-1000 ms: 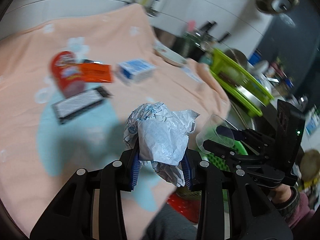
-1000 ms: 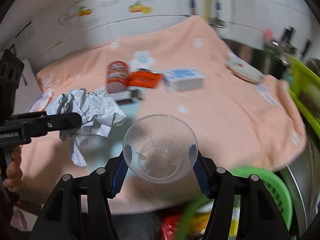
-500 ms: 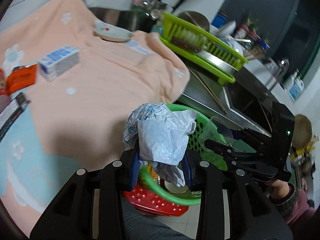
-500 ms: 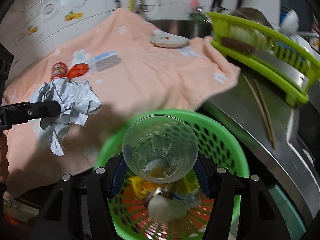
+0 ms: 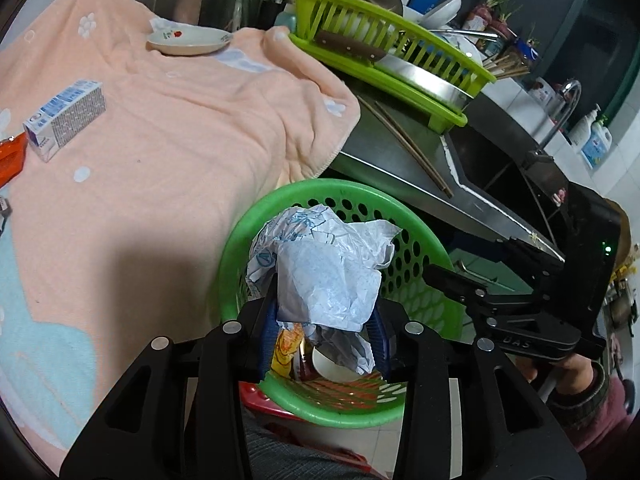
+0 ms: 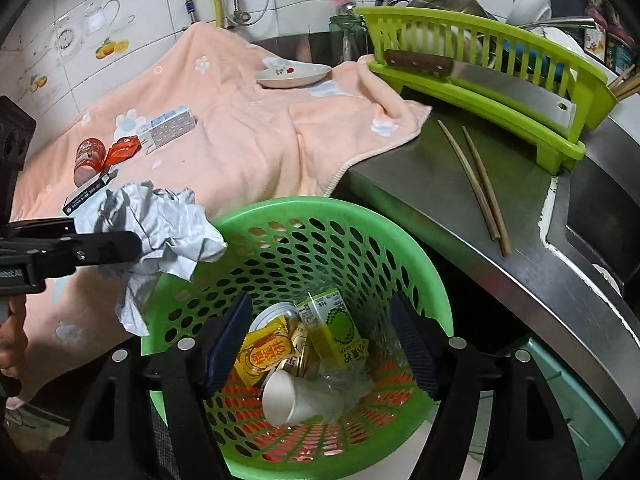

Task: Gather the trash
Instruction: 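Drop the clear cup into the basket with the right tool while the left tool drops the bag, then move both open tools back over the red snack cup and black box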

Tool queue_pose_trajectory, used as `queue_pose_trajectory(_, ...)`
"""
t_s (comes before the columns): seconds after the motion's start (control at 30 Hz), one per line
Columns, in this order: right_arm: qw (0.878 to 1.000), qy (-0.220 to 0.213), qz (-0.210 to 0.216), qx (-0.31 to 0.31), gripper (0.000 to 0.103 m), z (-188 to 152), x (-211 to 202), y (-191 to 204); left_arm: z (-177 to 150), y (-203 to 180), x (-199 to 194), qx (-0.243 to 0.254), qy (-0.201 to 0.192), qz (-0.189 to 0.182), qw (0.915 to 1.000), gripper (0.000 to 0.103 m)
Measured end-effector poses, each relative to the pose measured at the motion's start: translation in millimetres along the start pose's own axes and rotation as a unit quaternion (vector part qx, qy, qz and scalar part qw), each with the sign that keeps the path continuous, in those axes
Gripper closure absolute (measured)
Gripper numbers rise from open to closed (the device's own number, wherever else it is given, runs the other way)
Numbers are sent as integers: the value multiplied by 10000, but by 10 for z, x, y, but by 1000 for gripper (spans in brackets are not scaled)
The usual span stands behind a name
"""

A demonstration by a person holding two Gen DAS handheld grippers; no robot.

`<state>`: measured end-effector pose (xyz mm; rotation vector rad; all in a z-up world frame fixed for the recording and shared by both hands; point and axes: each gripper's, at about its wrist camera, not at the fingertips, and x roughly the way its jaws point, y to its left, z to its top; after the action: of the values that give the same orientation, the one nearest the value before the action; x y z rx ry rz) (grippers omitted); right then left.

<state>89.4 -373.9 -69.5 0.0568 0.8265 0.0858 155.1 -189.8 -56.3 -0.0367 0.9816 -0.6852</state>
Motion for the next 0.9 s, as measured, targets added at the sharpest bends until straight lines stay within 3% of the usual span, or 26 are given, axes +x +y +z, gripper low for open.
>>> queue_pose_trajectory(0.37,9999,-104,46,103,29,-13,-63,-26,-3,-55,108,33,98,27,9999,43)
queue_pose_trajectory(0.9,9996,-123,253,43,27,100,-35,115,-44,180,-137,-188,-121,200,9995,34)
